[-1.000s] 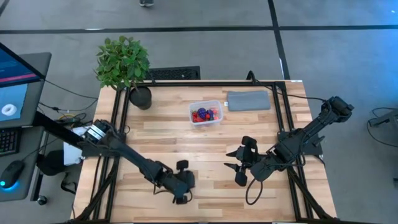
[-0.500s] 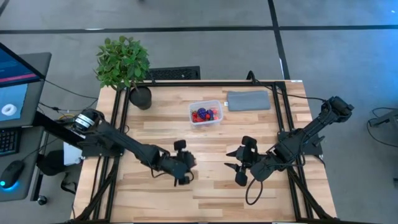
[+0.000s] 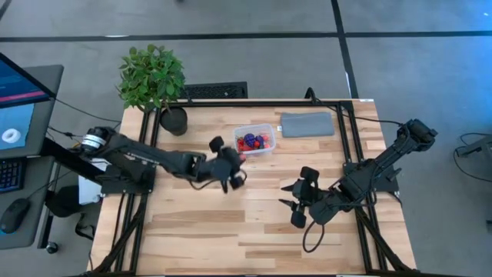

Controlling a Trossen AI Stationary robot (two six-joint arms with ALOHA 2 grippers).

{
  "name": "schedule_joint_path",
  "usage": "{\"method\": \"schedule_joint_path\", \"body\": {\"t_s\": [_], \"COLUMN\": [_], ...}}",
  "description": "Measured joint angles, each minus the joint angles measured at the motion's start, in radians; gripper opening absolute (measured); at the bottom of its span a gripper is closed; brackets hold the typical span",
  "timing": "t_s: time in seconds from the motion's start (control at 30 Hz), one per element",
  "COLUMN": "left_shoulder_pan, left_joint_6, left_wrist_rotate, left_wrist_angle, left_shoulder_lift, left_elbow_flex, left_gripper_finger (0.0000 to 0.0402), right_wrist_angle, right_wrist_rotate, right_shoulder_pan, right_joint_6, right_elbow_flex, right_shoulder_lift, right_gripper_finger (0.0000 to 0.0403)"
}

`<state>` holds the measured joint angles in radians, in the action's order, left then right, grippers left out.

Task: Pick and placing Produce into tupperware
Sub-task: Put the apricot into the container

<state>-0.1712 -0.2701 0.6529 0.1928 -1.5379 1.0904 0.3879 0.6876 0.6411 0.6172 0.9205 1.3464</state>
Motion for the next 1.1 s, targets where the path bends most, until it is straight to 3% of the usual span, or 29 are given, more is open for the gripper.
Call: {"method": "schedule_joint_path", "body": {"t_s": [0.3,0.6,0.83,1.1], "left_shoulder_pan": [0.178,0.329,0.357,0.363], "left_joint_6": [-0.033,-0.095,-0.138,-0.215], "left_wrist_rotate": [-0.066,-0.247,-0.344,-0.416], "left_wrist_angle": [-0.027,-0.103,-0.254,-0.250], "left_shoulder_lift": [-0.002,-0.066,-0.193,-0.286], "left_elbow_flex": [0.000,0.003,0.002,0.000], "left_gripper_finger": [0.0093,0.0093,0.0093,0.0093], "right_wrist_angle": [0.009,0.016,0.032,0.039], "right_wrist_rotate": [0.012,0.021,0.021,0.020], "right_shoulder_pan": [0.000,-0.002,-0.008,-0.006], "right_joint_6": [0.001,0.002,0.011,0.012], "right_elbow_flex": [0.000,0.000,0.000,0.000], "right_shoulder_lift": [0.000,0.000,0.000,0.000], "right_gripper_finger": [0.0205,0.0205,0.0205,0.0205]}}
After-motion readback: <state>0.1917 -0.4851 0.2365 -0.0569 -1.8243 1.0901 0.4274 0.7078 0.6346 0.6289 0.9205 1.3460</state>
